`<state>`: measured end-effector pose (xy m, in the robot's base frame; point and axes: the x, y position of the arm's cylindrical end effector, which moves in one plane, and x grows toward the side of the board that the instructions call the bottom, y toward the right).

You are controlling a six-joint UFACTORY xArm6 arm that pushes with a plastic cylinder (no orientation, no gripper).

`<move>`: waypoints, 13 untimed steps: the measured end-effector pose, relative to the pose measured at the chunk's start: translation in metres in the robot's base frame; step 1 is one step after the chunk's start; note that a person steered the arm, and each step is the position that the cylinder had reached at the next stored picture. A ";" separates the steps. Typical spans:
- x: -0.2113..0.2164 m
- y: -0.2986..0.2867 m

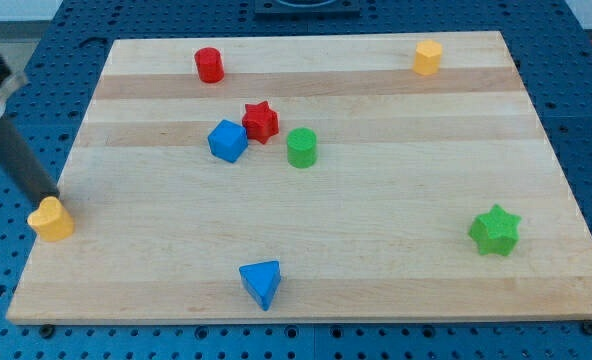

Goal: Move the yellow heart towards center

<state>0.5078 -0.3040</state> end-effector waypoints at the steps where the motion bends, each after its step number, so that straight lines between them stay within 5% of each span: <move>1: 0.024 0.000; 4: 0.070 0.018; 6: 0.025 0.059; 11: 0.020 0.203; 13: -0.008 0.203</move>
